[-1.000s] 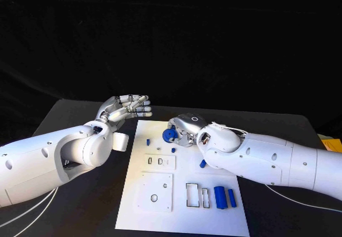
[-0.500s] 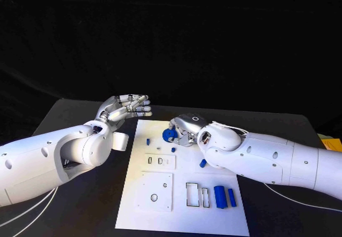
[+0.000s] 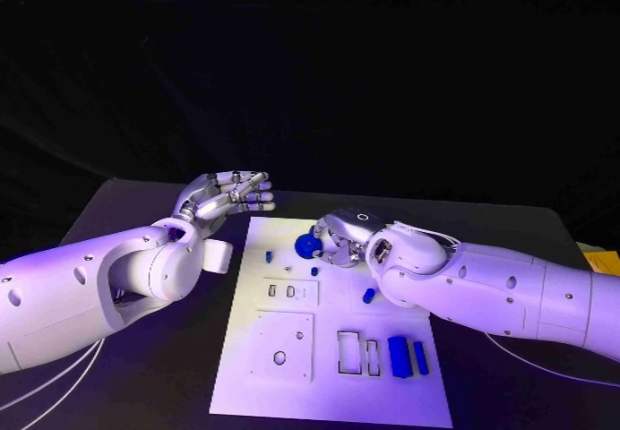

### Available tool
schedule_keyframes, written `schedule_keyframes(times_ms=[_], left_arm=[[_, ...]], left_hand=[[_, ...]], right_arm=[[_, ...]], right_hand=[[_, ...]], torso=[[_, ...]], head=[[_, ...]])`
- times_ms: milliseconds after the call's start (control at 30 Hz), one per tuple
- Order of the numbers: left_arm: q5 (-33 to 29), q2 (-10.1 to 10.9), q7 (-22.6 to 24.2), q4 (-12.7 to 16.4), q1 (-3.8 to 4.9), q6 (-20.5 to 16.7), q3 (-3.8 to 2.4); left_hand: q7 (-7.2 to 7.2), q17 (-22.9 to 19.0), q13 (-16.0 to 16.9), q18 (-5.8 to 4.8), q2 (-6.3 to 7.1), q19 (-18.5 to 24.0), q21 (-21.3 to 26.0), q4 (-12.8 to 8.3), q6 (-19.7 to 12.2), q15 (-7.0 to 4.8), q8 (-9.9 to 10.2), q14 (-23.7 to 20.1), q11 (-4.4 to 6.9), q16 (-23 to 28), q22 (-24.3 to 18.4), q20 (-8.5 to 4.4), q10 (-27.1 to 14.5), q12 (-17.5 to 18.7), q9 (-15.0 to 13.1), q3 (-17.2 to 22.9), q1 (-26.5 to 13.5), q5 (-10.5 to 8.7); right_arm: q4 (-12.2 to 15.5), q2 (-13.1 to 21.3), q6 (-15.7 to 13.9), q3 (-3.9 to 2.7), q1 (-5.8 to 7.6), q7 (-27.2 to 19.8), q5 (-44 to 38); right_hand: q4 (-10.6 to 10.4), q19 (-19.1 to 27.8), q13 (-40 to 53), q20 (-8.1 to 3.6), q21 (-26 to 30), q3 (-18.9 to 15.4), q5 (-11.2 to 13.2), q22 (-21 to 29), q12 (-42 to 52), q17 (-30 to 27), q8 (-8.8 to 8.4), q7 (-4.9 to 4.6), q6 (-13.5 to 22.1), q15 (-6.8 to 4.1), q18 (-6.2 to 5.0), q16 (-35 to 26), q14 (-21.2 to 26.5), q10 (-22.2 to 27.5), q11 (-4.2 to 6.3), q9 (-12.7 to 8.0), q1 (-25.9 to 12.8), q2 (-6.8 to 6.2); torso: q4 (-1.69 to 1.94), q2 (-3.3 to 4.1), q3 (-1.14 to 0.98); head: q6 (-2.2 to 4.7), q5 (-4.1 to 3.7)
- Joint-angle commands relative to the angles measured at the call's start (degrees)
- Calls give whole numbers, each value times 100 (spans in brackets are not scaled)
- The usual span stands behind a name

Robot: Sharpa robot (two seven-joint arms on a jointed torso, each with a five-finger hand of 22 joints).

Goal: Assemble the parts on the task board

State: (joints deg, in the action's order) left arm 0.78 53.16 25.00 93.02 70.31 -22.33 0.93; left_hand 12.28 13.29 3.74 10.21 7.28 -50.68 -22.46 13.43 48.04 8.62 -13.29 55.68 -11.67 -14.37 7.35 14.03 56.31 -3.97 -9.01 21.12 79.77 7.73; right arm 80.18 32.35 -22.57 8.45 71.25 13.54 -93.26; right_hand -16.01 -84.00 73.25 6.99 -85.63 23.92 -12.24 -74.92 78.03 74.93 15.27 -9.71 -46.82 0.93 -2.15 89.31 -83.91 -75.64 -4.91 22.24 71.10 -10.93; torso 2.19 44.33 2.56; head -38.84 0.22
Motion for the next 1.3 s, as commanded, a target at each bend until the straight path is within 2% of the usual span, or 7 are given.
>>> schedule_keyframes(times_ms=[33,133,233,433,700,1067,1300], left_arm=[[-11,1,31,16,7,100,-5],[-11,8,32,9,6,104,-4],[-11,13,34,4,6,113,-4],[-11,12,38,-9,5,134,-3],[-11,-25,54,-31,2,191,-1],[-11,-75,62,-102,-5,220,1],[-11,-92,63,-129,-6,226,1]], left_hand=[[286,6,-3,19,-22,25,20,1,-50,7,26,-34,-6,38,-7,17,-35,30,10,43,-32,-17],[286,6,-3,19,-22,25,20,1,-50,7,26,-34,-6,38,-7,17,-35,30,10,43,-32,-17],[286,6,-3,19,-22,25,20,1,-50,7,26,-34,-6,38,-7,17,-35,30,10,43,-32,-17],[286,16,-2,19,-24,29,22,-7,-51,8,34,-35,-7,54,-14,19,-43,26,12,54,-40,-21],[286,16,-2,19,-24,29,22,-7,-51,8,34,-35,-7,54,-14,19,-43,26,12,54,-40,-21],[283,18,-1,19,-20,30,23,-10,-49,9,34,-36,-6,58,-16,20,-42,24,12,56,-41,-21],[283,18,-1,19,-20,30,23,-10,-49,9,34,-36,-6,58,-16,20,-42,24,12,56,-41,-21]], right_arm=[[144,129,-376,1,-8,-90,14],[390,430,-727,-20,5,-208,201],[632,810,-731,-49,72,-452,744],[900,1555,-193,-69,238,-1198,1989],[825,2385,397,-60,306,-1887,2605],[504,2640,575,-25,171,-2004,2590],[303,2528,553,-20,66,-2005,2583]], right_hand=[[10,-246,14,11,-47,53,-46,-1095,25,1342,8,6,-58,-2,80,13,-569,-60,-4,-7,-23,24],[40,-233,19,5,-31,92,-92,-1080,29,1317,-1,10,-75,-8,75,5,-563,-69,2,-10,13,15],[92,-172,-10,3,38,117,-40,-1012,3,1262,-47,-3,-45,-4,52,-15,-549,-42,-7,-27,64,-52],[327,-2,-109,20,237,170,-20,-827,-85,1209,-149,-26,24,17,-8,-37,-534,86,-30,-56,310,-159],[590,-30,-113,-51,218,133,31,-866,-97,1280,-175,121,-15,-82,1,-12,-551,108,98,-48,580,-276],[685,-71,-97,-55,178,135,43,-913,-90,1312,-220,42,20,-55,19,-1,-559,86,41,-56,703,-273],[688,-70,-91,-46,181,149,33,-912,-87,1316,-221,24,9,-41,18,0,-560,80,26,-54,720,-237]], torso=[[-3,1,-2],[-12,-9,-1],[-10,-14,0],[-34,-36,-16],[-100,-71,-68],[-114,-89,-119],[-116,-81,-108]], head=[[10,5],[17,8],[46,-16],[71,-68],[98,-161],[71,-140],[61,-111]])
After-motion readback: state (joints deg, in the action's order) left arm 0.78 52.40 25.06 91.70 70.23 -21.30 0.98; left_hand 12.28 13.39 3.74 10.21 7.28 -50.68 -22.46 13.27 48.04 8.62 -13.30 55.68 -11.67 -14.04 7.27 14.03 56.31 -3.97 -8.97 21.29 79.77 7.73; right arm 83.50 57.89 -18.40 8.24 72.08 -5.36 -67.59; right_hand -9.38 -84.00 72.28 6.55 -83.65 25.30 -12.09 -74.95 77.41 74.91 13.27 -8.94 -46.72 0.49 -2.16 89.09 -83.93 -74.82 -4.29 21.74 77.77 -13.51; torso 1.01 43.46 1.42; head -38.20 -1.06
